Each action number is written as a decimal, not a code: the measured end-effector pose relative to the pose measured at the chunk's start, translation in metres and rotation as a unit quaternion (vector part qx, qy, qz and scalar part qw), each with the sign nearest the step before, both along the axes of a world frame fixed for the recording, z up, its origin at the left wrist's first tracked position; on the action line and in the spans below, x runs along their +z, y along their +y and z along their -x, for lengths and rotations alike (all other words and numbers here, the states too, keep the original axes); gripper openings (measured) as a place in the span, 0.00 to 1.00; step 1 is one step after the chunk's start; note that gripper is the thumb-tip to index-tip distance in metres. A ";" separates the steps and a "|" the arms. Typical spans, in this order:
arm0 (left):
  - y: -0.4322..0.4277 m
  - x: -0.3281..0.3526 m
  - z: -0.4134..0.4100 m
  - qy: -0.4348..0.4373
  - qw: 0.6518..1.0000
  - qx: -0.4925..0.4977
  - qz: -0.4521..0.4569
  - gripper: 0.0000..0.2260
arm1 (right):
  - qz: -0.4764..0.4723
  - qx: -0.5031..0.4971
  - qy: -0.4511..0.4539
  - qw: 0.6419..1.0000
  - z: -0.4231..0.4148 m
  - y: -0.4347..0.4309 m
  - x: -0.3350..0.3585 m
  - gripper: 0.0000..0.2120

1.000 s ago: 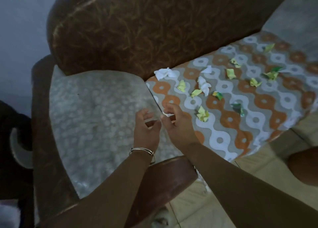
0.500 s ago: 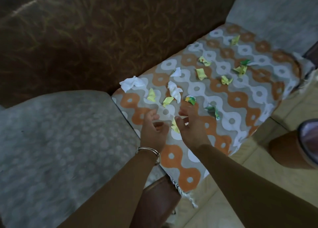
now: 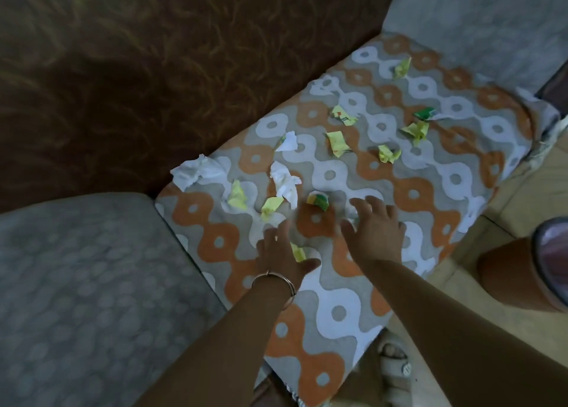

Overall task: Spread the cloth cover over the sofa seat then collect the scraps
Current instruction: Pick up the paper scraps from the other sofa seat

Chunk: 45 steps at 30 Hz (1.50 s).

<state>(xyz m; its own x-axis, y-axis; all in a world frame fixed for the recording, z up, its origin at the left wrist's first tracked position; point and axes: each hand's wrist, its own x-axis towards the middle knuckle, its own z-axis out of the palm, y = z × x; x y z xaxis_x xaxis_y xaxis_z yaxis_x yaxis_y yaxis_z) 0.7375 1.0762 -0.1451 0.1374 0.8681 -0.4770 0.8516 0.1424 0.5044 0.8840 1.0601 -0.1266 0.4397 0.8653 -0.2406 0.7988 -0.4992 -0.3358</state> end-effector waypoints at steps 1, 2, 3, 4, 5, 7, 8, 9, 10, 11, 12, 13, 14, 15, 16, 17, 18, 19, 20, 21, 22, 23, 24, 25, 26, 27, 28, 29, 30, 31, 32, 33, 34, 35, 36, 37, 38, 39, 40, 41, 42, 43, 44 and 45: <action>0.002 -0.004 -0.004 0.020 1.000 -0.008 0.011 0.41 | 0.033 -0.005 0.002 0.999 -0.008 0.004 -0.004 0.22; 0.004 -0.007 -0.008 0.038 0.999 -0.012 0.022 0.41 | 0.062 -0.006 0.010 0.998 -0.014 0.010 -0.009 0.24; 0.007 -0.010 -0.012 0.057 0.998 -0.015 0.032 0.42 | 0.086 -0.004 0.021 0.996 -0.020 0.014 -0.014 0.26; 0.008 -0.014 -0.015 0.077 0.996 -0.018 0.041 0.42 | 0.105 0.001 0.031 0.994 -0.025 0.018 -0.018 0.28; 0.010 -0.018 -0.019 0.097 0.994 -0.019 0.046 0.43 | 0.120 0.006 0.039 0.992 -0.030 0.021 -0.023 0.29; 0.013 -0.026 -0.026 0.127 0.990 -0.009 0.053 0.42 | 0.147 0.018 0.050 0.988 -0.038 0.028 -0.034 0.33; 0.014 -0.028 -0.030 0.137 0.989 0.000 0.056 0.42 | 0.163 0.025 0.054 0.985 -0.042 0.031 -0.039 0.34; 0.016 -0.034 -0.036 0.146 0.987 0.018 0.064 0.42 | 0.176 0.038 0.059 0.982 -0.047 0.035 -0.047 0.35; 0.016 -0.035 -0.037 0.153 0.986 0.026 0.068 0.42 | 0.179 0.043 0.060 0.981 -0.047 0.035 -0.051 0.35; 0.017 -0.037 -0.038 0.163 0.984 0.030 0.068 0.41 | 0.173 0.050 0.053 0.982 -0.048 0.035 -0.054 0.33; 0.017 -0.041 -0.040 0.177 0.981 0.034 0.067 0.41 | 0.160 0.067 0.038 0.984 -0.050 0.035 -0.058 0.30; 0.017 -0.044 -0.042 0.191 0.979 0.037 0.062 0.41 | 0.141 0.089 0.018 0.986 -0.053 0.036 -0.061 0.28; 0.017 -0.046 -0.045 0.200 0.977 0.041 0.057 0.39 | 0.122 0.113 0.005 0.986 -0.057 0.037 -0.064 0.25; 0.016 -0.048 -0.047 0.205 0.976 0.049 0.057 0.38 | 0.109 0.133 0.010 0.985 -0.061 0.038 -0.067 0.23; 0.017 -0.049 -0.047 0.203 0.976 0.055 0.060 0.35 | 0.103 0.139 0.031 0.984 -0.063 0.039 -0.069 0.20; 0.018 -0.050 -0.048 0.200 0.976 0.061 0.067 0.33 | 0.103 0.142 0.058 0.983 -0.064 0.041 -0.070 0.17; 0.020 -0.051 -0.049 0.195 0.976 0.067 0.074 0.30 | 0.098 0.143 0.079 0.982 -0.066 0.042 -0.071 0.15; 0.022 -0.050 -0.049 0.193 0.975 0.072 0.083 0.27 | 0.089 0.144 0.087 0.982 -0.067 0.043 -0.071 0.13; 0.024 -0.050 -0.048 0.189 0.975 0.078 0.089 0.24 | 0.082 0.151 0.084 0.981 -0.068 0.045 -0.071 0.12; 0.027 -0.049 -0.048 0.180 0.976 0.088 0.087 0.23 | 0.077 0.158 0.084 0.981 -0.068 0.048 -0.071 0.11; 0.030 -0.048 -0.047 0.166 0.978 0.100 0.080 0.21 | 0.071 0.157 0.093 0.981 -0.067 0.052 -0.071 0.12; 0.033 -0.047 -0.048 0.150 0.980 0.114 0.067 0.20 | 0.065 0.152 0.110 0.980 -0.066 0.056 -0.069 0.12; 0.036 -0.044 -0.049 0.134 0.981 0.130 0.048 0.18 | 0.057 0.147 0.123 0.980 -0.063 0.061 -0.066 0.12; 0.039 -0.041 -0.051 0.123 0.982 0.144 0.027 0.16 | 0.049 0.145 0.129 0.980 -0.060 0.066 -0.064 0.12; 0.043 -0.037 -0.052 0.113 0.981 0.159 0.005 0.15 | 0.039 0.146 0.129 0.980 -0.057 0.072 -0.063 0.12; 0.047 -0.033 -0.052 0.106 0.979 0.171 -0.018 0.14 | 0.033 0.148 0.130 0.980 -0.054 0.077 -0.060 0.10; 0.052 -0.031 -0.052 0.100 0.977 0.182 -0.040 0.12 | 0.030 0.152 0.130 0.979 -0.051 0.082 -0.057 0.08; 0.058 -0.029 -0.051 0.098 0.975 0.191 -0.063 0.12 | 0.025 0.158 0.128 0.979 -0.048 0.087 -0.055 0.07; 0.063 -0.029 -0.049 0.097 0.972 0.195 -0.085 0.11 | 0.020 0.163 0.126 0.978 -0.044 0.093 -0.055 0.06; 0.069 -0.031 -0.046 0.099 0.970 0.195 -0.104 0.12 | 0.013 0.165 0.126 0.978 -0.040 0.098 -0.055 0.05; 0.074 -0.032 -0.045 0.099 0.969 0.195 -0.116 0.13 | 0.008 0.164 0.127 0.978 -0.036 0.101 -0.056 0.03; 0.079 -0.035 -0.043 0.096 0.968 0.193 -0.124 0.15 | 0.006 0.165 0.129 0.978 -0.032 0.104 -0.057 0.03; 0.083 -0.039 -0.041 0.093 0.969 0.190 -0.125 0.18 | 0.013 0.173 0.124 0.977 -0.028 0.107 -0.060 0.11; 0.087 -0.045 -0.039 0.091 0.971 0.181 -0.126 0.20 | 0.027 0.192 0.111 0.975 -0.026 0.108 -0.062 0.20; 0.090 -0.050 -0.037 0.091 0.974 0.165 -0.127 0.22 | 0.041 0.214 0.092 0.972 -0.023 0.109 -0.065 0.28; 0.092 -0.055 -0.036 0.091 0.977 0.150 -0.124 0.23 | 0.050 0.232 0.070 0.969 -0.021 0.109 -0.069 0.31; 0.094 -0.059 -0.035 0.092 0.979 0.143 -0.111 0.24 | 0.060 0.245 0.051 0.966 -0.018 0.109 -0.073 0.32; 0.095 -0.062 -0.036 0.097 0.980 0.145 -0.093 0.25 | 0.069 0.254 0.032 0.964 -0.017 0.109 -0.076 0.30; 0.095 -0.063 -0.036 0.115 0.980 0.144 -0.075 0.26 | 0.080 0.258 0.016 0.963 -0.016 0.110 -0.079 0.27; 0.095 -0.065 -0.036 0.141 0.978 0.137 -0.067 0.26 | 0.084 0.256 0.007 0.963 -0.014 0.111 -0.082 0.24; 0.094 -0.067 -0.037 0.169 0.975 0.126 -0.068 0.26 | 0.083 0.247 0.010 0.965 -0.012 0.114 -0.084 0.22; 0.094 -0.070 -0.036 0.191 0.973 0.113 -0.069 0.24 | 0.078 0.231 0.023 0.969 -0.011 0.117 -0.084 0.21; 0.095 -0.071 -0.035 0.203 0.971 0.106 -0.064 0.21 | 0.073 0.208 0.042 0.975 -0.010 0.120 -0.083 0.20; 0.095 -0.072 -0.033 0.209 0.971 0.103 -0.058 0.18 | 0.065 0.181 0.059 0.979 -0.009 0.124 -0.080 0.18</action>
